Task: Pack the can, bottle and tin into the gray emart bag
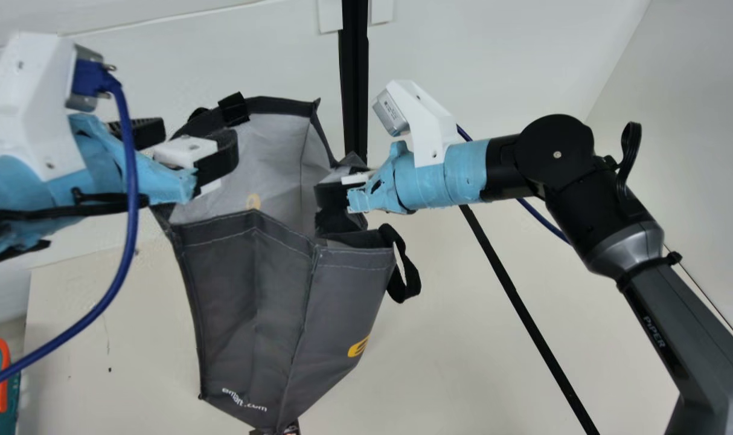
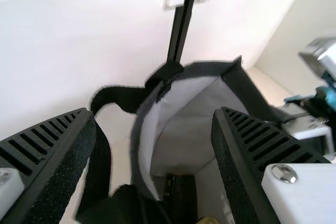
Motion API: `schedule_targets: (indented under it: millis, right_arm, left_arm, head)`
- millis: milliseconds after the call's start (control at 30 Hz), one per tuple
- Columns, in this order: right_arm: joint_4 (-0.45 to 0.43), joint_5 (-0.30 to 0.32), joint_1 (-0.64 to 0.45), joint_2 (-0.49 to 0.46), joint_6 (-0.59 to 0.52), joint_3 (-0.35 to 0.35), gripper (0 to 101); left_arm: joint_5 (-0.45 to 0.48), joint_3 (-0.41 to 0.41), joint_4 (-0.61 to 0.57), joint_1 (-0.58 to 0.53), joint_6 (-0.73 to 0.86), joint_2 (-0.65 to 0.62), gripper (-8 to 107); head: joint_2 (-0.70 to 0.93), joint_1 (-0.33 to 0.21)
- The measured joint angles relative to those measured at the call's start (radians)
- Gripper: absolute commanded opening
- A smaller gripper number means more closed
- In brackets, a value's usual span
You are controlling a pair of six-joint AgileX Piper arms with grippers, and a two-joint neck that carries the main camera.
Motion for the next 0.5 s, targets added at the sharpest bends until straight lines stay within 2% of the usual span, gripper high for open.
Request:
schedule_targets:
  millis: [233, 500]
  right_arm:
    - [0.000, 0.000, 0.000, 0.000, 0.000, 0.000, 0]
    - [0.000, 0.000, 0.000, 0.000, 0.000, 0.000, 0]
  left_arm:
    - [-0.024, 0.026, -0.039, 0.043, 0.014, -0.062, 90]
    - [-0.026, 0.081, -0.012, 0.093, 0.018, -0.138, 90]
  head:
    - [0.002, 0.000]
    - [0.000, 0.000]
